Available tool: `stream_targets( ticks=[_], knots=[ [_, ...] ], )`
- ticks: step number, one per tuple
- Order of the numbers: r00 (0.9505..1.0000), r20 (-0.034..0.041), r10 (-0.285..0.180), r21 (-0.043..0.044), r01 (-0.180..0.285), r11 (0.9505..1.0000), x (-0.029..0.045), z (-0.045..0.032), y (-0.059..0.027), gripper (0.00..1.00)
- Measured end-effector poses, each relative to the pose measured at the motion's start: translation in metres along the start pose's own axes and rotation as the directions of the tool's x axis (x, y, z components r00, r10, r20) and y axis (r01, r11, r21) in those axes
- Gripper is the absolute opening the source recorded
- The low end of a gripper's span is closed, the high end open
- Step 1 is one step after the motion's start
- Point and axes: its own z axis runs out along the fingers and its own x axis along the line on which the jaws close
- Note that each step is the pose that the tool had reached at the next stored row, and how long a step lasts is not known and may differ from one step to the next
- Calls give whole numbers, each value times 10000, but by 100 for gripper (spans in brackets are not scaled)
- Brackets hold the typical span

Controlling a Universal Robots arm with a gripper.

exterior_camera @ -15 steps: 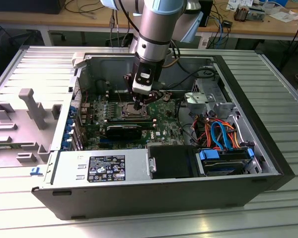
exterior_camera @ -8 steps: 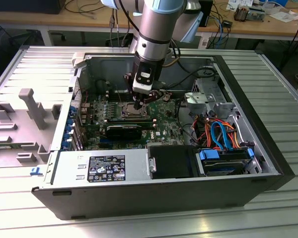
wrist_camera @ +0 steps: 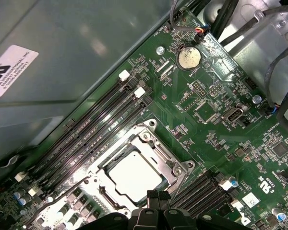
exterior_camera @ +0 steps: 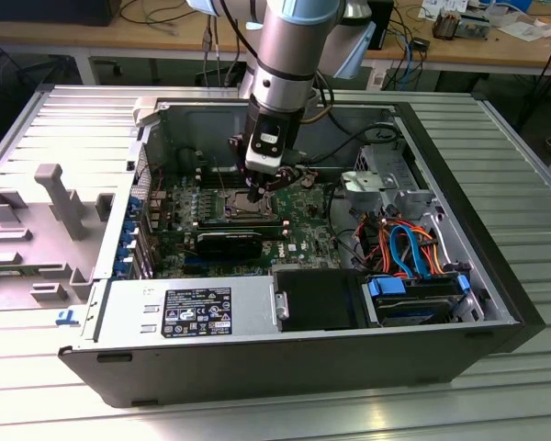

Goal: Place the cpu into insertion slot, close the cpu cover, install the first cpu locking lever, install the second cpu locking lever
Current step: 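Install the first cpu locking lever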

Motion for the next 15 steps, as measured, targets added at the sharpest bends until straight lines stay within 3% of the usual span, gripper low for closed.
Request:
stream_targets(
  ticks=[15],
  knots=[
    [10000,-24,-67,-32,66,10000,1,-14,-2,11]
  ],
)
